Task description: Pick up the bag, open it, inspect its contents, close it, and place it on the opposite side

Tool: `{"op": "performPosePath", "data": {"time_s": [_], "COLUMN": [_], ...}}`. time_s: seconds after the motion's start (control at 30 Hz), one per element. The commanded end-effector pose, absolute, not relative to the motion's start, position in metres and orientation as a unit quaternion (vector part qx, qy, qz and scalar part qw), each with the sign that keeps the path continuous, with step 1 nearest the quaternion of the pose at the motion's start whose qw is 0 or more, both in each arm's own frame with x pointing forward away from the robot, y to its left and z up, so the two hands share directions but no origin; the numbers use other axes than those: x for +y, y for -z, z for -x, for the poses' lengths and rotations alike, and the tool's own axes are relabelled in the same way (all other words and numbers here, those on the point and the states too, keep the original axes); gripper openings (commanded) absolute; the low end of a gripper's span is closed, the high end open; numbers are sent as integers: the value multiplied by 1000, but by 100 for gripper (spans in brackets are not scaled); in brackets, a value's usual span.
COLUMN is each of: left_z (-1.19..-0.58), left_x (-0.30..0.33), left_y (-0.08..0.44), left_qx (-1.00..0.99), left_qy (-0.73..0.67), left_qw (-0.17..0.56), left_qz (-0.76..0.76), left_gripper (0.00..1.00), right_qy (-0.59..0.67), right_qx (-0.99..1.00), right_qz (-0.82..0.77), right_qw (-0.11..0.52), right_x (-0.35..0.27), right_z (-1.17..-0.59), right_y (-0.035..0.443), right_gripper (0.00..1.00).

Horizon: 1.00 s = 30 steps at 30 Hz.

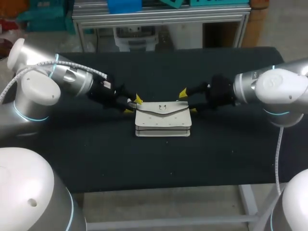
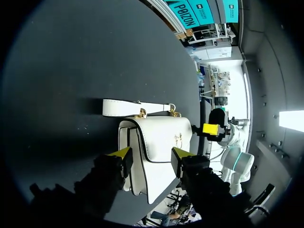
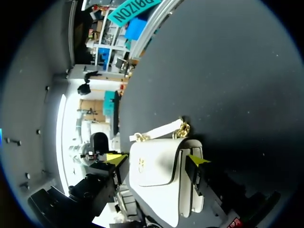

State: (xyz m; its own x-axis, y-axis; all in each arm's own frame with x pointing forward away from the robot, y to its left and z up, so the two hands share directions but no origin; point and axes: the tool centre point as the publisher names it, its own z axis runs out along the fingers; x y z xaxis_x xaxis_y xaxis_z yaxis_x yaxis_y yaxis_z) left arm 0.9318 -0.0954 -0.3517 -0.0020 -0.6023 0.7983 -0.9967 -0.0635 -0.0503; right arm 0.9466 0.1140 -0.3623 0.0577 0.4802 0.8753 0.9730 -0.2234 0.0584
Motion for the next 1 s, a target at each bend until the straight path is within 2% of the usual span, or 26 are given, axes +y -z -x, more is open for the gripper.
{"op": "performPosePath", "data": {"time_s": [0.03, 0.13, 0.2, 0.33, 0.6, 0.63, 0.67, 0.7, 1.0], "left_z": [-934, -935, -936, -936, -935, -934, -934, -933, -930], "left_x": [-97, -98, -98, -100, -103, -103, -104, -104, -101], "left_y": [357, 358, 359, 362, 366, 367, 367, 368, 374], "left_qx": [-619, -618, -617, -617, -616, -616, -616, -616, -613], "left_qy": [-345, -344, -343, -341, -327, -326, -324, -323, -323], "left_qw": [295, 299, 302, 306, 318, 319, 317, 317, 315], "left_qz": [-641, -641, -640, -641, -642, -642, -644, -644, -649], "left_gripper": [54, 52, 50, 49, 47, 45, 28, 0, 0], "right_qy": [397, 395, 393, 389, 377, 375, 374, 374, 371], "right_qx": [-564, -566, -568, -573, -581, -582, -582, -582, -604], "right_qz": [643, 642, 641, 639, 641, 641, 641, 641, 632], "right_qw": [333, 334, 334, 334, 332, 332, 332, 332, 314], "right_x": [116, 118, 120, 124, 130, 130, 130, 130, 121], "right_z": [-950, -948, -947, -947, -947, -947, -947, -947, -946], "right_y": [364, 365, 366, 367, 374, 375, 377, 378, 379], "right_gripper": [79, 76, 71, 48, 37, 30, 2, 0, 0]}}
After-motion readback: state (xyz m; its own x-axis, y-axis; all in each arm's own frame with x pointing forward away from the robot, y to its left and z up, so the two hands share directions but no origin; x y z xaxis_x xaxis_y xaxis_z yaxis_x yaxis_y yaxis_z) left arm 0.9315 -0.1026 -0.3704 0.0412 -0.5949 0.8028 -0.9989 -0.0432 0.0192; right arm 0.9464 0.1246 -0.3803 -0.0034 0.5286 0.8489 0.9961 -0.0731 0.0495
